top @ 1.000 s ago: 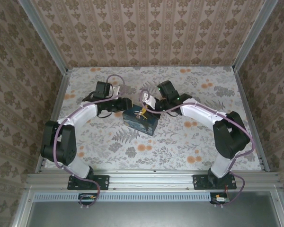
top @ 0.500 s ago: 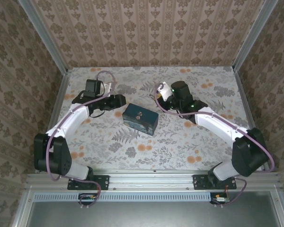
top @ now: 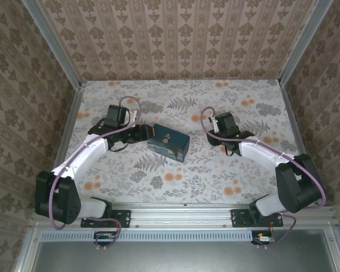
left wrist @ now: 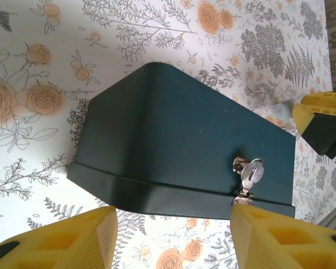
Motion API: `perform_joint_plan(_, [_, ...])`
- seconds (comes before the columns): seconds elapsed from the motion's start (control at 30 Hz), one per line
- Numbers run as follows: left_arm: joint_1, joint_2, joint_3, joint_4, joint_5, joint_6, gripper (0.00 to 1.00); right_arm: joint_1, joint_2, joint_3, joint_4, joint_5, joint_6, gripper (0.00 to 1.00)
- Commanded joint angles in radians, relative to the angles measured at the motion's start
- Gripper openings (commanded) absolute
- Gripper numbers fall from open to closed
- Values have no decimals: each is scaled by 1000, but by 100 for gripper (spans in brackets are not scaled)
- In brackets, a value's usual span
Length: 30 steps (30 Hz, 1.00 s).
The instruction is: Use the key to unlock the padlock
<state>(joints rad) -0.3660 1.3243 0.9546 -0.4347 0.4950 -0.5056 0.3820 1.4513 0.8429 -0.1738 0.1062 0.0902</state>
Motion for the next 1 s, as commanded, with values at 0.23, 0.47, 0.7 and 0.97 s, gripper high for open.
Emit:
perform_joint_plan(0.23, [-70, -61, -122, 126, -12, -185, 56, 27, -1, 101, 97, -319, 110, 50])
perform_joint_plan(0.47, [-146, -122, -192, 191, -73, -273, 55, 99, 75, 133, 227, -447, 216, 54])
perform_joint_plan(0.7, [-164, -106, -266, 362, -81, -358, 54, 109, 142, 199, 136, -525, 173, 55])
perform_joint_plan(0.97, [-220, -52, -254, 506, -139, -434, 53, 109, 236, 231, 75, -616, 194, 46])
